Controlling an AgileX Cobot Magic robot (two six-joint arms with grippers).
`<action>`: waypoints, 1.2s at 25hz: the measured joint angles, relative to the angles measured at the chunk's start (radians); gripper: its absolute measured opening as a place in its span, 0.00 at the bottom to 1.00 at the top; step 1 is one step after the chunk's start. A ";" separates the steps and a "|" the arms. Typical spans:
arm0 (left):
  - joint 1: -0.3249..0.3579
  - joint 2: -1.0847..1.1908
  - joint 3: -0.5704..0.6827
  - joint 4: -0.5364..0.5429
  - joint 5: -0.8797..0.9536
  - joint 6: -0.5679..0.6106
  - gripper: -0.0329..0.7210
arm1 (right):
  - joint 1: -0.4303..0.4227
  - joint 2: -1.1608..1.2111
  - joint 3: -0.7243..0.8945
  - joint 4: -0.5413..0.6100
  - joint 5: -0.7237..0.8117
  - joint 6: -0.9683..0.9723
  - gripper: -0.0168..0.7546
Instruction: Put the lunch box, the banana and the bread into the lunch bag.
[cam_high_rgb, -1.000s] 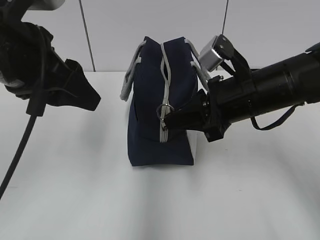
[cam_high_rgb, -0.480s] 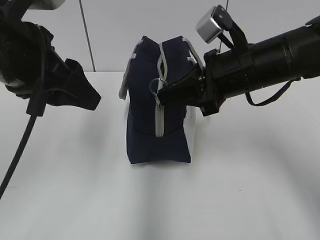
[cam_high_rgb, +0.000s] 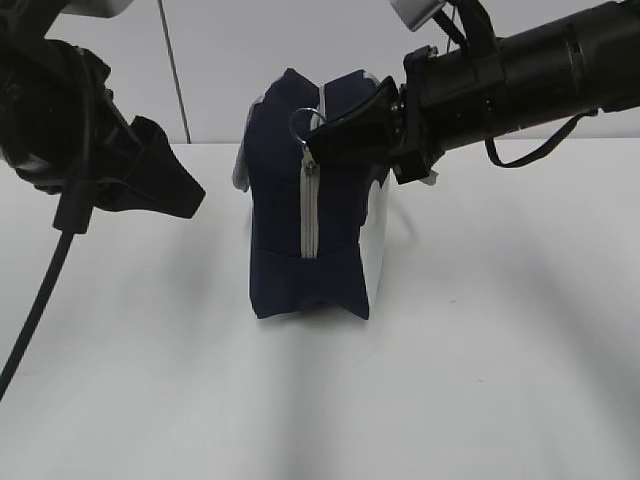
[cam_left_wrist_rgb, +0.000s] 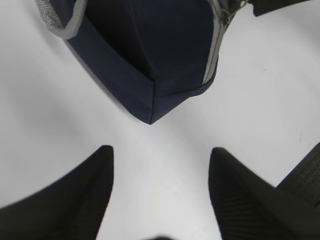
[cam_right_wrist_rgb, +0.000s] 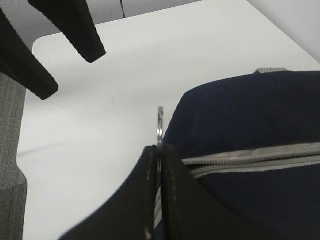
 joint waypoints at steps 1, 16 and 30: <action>0.000 0.000 0.000 -0.005 -0.002 0.008 0.61 | 0.000 0.000 -0.003 0.000 -0.002 0.000 0.02; 0.000 0.000 0.158 -0.361 -0.249 0.336 0.61 | 0.000 0.000 -0.027 0.057 -0.036 0.008 0.02; 0.000 0.073 0.158 -0.509 -0.449 0.457 0.61 | 0.000 0.006 -0.033 0.022 -0.050 0.024 0.02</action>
